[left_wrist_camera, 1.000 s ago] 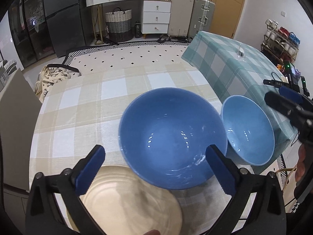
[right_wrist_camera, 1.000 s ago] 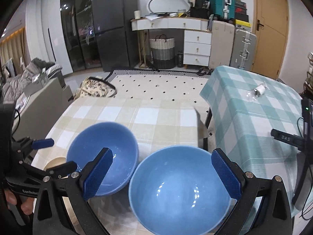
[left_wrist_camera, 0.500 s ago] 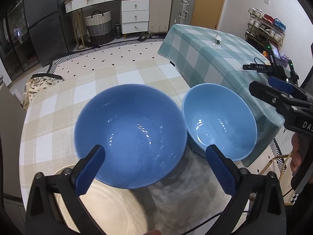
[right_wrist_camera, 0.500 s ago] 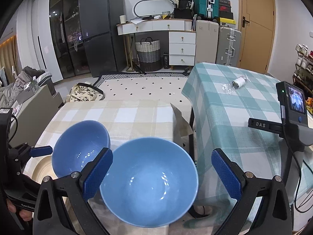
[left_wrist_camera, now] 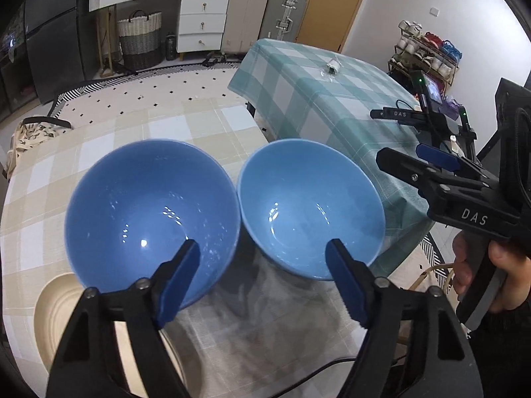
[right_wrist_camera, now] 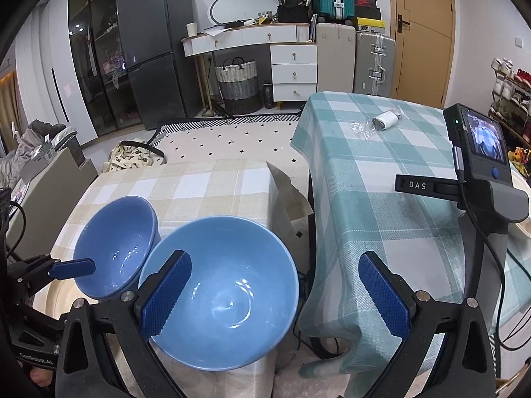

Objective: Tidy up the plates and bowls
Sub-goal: 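Move both grippers toward the light blue bowl rim, then close the left gripper on the light blue bowl rim while the right gripper grips it too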

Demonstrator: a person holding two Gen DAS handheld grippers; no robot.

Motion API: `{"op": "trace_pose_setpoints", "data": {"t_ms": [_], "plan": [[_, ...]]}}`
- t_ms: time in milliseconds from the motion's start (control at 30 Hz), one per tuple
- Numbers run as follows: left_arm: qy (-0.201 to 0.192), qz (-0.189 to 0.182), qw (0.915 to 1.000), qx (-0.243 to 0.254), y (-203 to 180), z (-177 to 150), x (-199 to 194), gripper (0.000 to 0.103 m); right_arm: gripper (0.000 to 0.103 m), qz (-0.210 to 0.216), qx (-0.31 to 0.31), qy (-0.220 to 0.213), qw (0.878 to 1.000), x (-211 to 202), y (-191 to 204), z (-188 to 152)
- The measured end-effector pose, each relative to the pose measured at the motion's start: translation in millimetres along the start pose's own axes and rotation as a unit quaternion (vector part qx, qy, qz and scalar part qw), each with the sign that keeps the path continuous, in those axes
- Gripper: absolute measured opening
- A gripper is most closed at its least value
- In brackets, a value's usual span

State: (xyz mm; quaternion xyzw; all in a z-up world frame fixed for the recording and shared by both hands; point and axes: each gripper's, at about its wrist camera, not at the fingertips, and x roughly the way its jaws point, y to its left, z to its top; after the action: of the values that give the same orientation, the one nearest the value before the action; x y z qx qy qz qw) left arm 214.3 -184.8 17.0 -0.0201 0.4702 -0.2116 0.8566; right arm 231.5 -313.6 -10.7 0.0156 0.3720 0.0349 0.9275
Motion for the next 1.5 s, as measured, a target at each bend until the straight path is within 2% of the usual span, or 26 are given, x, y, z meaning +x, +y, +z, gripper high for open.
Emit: {"op": "trace_pose_setpoints", "data": {"t_ms": [67, 167, 233, 367, 467, 900, 1067, 1200, 1333, 1500], "plan": [[0.011, -0.008, 0.9999, -0.002, -1, -1, 5, 0.061, 0.102, 0.002, 0.002, 0.002, 1.0, 1, -2, -2], [0.022, -0.016, 0.9996, -0.002, -6, -4, 9, 0.056, 0.102, 0.005, 0.005, 0.007, 1.0, 5, -7, -4], [0.026, -0.022, 0.9994, -0.002, -9, -4, 11, 0.049, 0.102, 0.01, 0.009, 0.009, 1.0, 7, -10, -5], [0.034, -0.033, 0.9989, 0.0, -12, -5, 13, 0.048, 0.1, 0.016, 0.011, 0.018, 1.0, 13, -12, -6], [0.037, -0.034, 0.9987, -0.005, -13, -3, 16, 0.047, 0.088, 0.018, 0.004, 0.03, 0.999, 19, -10, -7], [0.051, -0.021, 0.9981, -0.026, -10, -2, 33, 0.046, 0.062, 0.003, 0.018, 0.085, 0.996, 51, -26, -20], [0.058, -0.017, 0.9976, -0.033, -8, -2, 38, 0.046, 0.045, 0.003, 0.011, 0.099, 0.995, 61, -25, -24], [0.062, -0.017, 0.9972, -0.04, -4, -2, 43, 0.046, 0.04, 0.008, 0.003, 0.107, 0.994, 65, -22, -26], [0.067, -0.02, 0.9965, -0.046, -1, -2, 48, 0.043, 0.032, 0.01, -0.005, 0.11, 0.994, 65, -19, -28], [0.068, -0.015, 0.9967, -0.042, -2, -1, 52, 0.034, 0.019, 0.005, -0.013, 0.109, 0.994, 66, -16, -28]]}}
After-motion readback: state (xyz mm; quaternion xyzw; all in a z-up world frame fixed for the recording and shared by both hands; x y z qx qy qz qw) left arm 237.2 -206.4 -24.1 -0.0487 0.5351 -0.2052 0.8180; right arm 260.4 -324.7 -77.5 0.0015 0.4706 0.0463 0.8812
